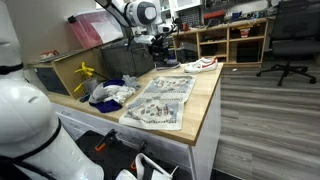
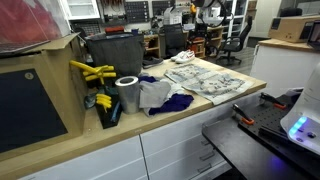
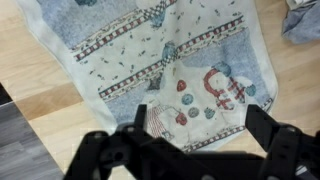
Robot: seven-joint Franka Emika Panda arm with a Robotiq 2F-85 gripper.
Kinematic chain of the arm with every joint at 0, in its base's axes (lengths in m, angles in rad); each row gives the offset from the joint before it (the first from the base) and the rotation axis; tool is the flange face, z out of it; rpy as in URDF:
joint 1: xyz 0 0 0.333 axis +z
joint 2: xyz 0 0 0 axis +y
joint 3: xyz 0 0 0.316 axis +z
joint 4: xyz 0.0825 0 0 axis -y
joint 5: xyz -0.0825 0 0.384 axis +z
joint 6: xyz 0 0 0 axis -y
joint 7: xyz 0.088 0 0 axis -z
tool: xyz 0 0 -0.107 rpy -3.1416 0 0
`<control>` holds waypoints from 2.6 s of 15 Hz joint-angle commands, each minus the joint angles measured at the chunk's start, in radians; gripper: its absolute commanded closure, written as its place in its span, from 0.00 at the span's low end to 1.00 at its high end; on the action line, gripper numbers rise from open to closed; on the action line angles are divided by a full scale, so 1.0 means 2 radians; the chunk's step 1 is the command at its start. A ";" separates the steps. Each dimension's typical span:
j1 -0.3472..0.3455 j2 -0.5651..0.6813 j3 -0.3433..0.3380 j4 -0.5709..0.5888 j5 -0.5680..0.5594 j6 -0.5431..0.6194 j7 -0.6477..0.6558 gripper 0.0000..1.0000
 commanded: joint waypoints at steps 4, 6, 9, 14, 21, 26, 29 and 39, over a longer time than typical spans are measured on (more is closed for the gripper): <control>0.002 0.057 -0.008 0.074 0.000 -0.003 0.038 0.00; 0.001 0.043 -0.009 0.058 -0.001 -0.007 0.033 0.00; -0.006 0.018 -0.014 0.023 0.000 -0.011 0.023 0.00; -0.020 -0.033 -0.026 -0.068 -0.013 -0.012 -0.011 0.00; -0.040 -0.097 -0.058 -0.207 -0.086 0.047 -0.007 0.00; -0.047 -0.087 -0.060 -0.205 -0.086 0.046 -0.009 0.00; -0.043 -0.094 -0.056 -0.205 -0.092 0.052 -0.007 0.00; -0.044 -0.061 -0.068 -0.262 -0.118 0.124 0.019 0.00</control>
